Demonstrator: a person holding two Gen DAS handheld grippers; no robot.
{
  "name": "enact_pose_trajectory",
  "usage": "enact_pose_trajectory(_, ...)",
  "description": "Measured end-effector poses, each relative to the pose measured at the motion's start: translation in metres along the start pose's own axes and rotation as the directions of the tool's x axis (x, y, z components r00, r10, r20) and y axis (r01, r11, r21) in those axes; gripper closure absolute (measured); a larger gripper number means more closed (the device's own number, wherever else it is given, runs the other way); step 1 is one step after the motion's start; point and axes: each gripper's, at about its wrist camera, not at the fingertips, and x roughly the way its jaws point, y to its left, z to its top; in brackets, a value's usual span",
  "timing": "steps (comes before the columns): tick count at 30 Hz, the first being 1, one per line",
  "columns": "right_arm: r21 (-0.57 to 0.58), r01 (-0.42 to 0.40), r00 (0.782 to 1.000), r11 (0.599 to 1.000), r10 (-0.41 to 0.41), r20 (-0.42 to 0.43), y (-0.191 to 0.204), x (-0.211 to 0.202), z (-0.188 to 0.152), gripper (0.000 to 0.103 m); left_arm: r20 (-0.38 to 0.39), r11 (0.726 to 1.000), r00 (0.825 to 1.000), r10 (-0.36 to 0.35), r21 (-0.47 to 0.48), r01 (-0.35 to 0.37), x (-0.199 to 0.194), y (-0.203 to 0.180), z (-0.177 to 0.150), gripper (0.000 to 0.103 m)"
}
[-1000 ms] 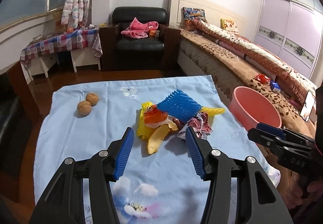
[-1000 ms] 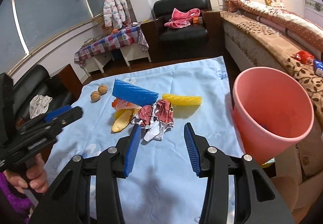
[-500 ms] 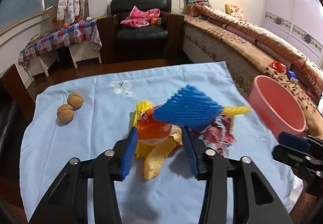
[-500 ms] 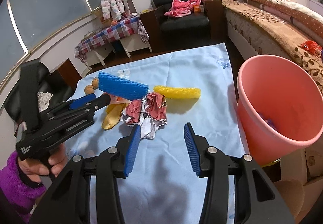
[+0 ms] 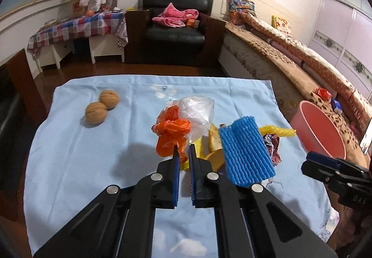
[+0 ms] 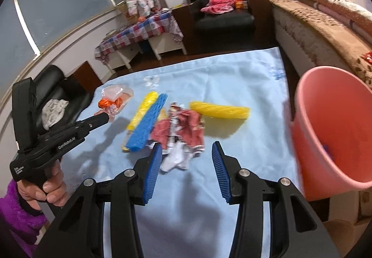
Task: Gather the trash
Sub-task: 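Grasp the orange ribbon bag with the left tool while the right tool grasps the blue mesh sleeve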
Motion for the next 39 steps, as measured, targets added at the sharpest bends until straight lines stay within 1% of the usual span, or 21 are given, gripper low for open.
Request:
enact_pose_trajectory(3, -0.017, -0.053, 0.999, 0.998, 0.052, -0.013, 0.012, 0.003, 0.004, 0.058, 0.015, 1.000, 1.000, -0.007, -0.030, 0.007, -0.010, 0.010, -0.001, 0.097)
enact_pose_trajectory(7, -0.045, -0.089, 0.996, 0.995, 0.088, -0.029, 0.028, 0.008, 0.013, 0.058, 0.040, 0.998, 0.999, -0.016, -0.058, 0.018, -0.020, 0.020, 0.000, 0.097)
enact_pose_trajectory(12, -0.045, -0.102, 0.993, 0.994, 0.099, -0.065, 0.043, 0.021, 0.019, 0.058, 0.065, 0.997, 0.997, -0.043, -0.066, 0.047, -0.032, 0.023, -0.001, 0.097)
enact_pose_trajectory(16, -0.060, -0.071, 0.992, 0.996, 0.065, -0.107, 0.052, 0.037, 0.011, 0.059, 0.072, 0.997, 0.996, -0.047, -0.058, 0.051, -0.037, 0.024, -0.006, 0.097)
enact_pose_trajectory(18, -0.063, -0.057, 0.992, 0.996, 0.050, -0.112, 0.055, 0.040, 0.010, 0.068, 0.071, 0.997, 0.996, -0.046, -0.058, 0.050, -0.038, 0.025, -0.009, 0.097)
enact_pose_trajectory(19, -0.065, -0.047, 0.992, 0.997, 0.040, -0.116, 0.056, 0.042, 0.010, 0.070, 0.069, 0.997, 0.996, -0.050, -0.061, 0.054, -0.039, 0.027, -0.011, 0.097)
enact_pose_trajectory(20, -0.066, -0.037, 0.992, 0.997, 0.029, -0.120, 0.057, 0.044, 0.009, 0.076, 0.069, 0.996, 0.996, -0.052, -0.065, 0.057, -0.039, 0.028, -0.012, 0.097)
enact_pose_trajectory(21, -0.067, -0.027, 0.992, 0.997, 0.018, -0.126, 0.057, 0.046, 0.008, 0.084, 0.071, 0.996, 0.996, -0.053, -0.067, 0.058, -0.040, 0.028, -0.013, 0.097)
enact_pose_trajectory(23, -0.057, -0.021, 0.991, 0.998, 0.013, -0.131, 0.056, 0.048, 0.007, 0.092, 0.076, 0.996, 0.996, -0.056, -0.072, 0.061, -0.042, 0.030, -0.014, 0.097)
enact_pose_trajectory(27, -0.054, -0.027, 0.994, 0.998, 0.021, -0.103, 0.056, 0.040, 0.006, 0.096, 0.088, 0.995, 0.994, -0.058, -0.071, 0.065, -0.048, 0.031, -0.015, 0.097)
enact_pose_trajectory(34, -0.091, -0.073, 0.997, 0.993, 0.070, -0.039, 0.064, 0.012, 0.007, 0.096, 0.118, 0.994, 0.991, -0.069, -0.072, 0.077, -0.065, 0.029, -0.012, 0.097)
enact_pose_trajectory(39, -0.130, -0.067, 0.998, 0.989, 0.069, 0.013, 0.070, -0.008, 0.010, 0.096, 0.135, 0.994, 0.987, -0.086, -0.054, 0.094, -0.076, 0.019, -0.009, 0.097)
